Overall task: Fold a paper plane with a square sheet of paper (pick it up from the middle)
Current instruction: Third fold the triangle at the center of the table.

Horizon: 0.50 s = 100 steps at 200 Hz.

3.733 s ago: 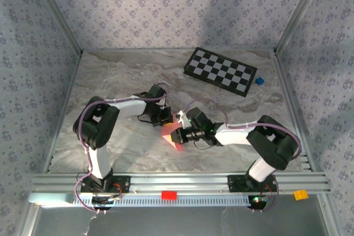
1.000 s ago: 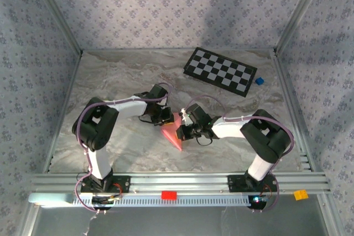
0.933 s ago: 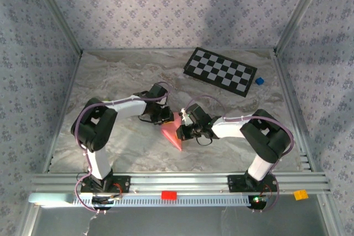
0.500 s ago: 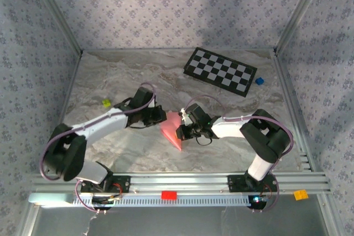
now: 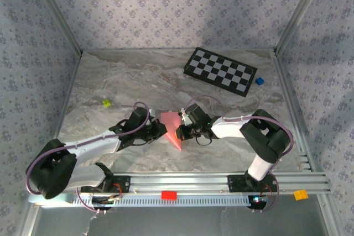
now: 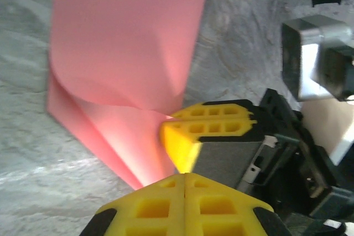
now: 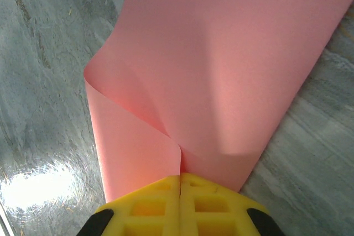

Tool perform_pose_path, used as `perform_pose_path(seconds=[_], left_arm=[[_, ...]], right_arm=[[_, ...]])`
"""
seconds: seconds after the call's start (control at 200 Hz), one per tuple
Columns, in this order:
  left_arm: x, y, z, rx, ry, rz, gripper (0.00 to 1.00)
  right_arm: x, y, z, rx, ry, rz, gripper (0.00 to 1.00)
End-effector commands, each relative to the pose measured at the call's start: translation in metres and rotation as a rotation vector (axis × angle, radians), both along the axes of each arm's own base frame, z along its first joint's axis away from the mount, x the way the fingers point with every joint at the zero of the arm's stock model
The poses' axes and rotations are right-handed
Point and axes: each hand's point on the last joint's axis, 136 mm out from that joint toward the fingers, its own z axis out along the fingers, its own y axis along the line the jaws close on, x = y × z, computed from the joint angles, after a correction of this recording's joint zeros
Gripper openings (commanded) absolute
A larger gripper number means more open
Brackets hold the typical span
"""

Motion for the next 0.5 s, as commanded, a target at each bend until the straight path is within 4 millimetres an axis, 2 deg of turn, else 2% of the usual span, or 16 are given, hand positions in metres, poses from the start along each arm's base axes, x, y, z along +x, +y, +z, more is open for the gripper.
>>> perform_pose_path(seconds=[0.0, 0.495], left_arm=[[0.009, -0.01, 0.008, -0.053, -0.025, 0.025, 0.05], [0.012, -0.022, -0.014, -0.034, 0.017, 0.0, 0.0]], right_arm=[[-0.005, -0.012, -0.016, -0.07, 0.015, -0.021, 0.0], [-0.007, -0.015, -0.019, -0.074, 0.02, -0.026, 0.0]])
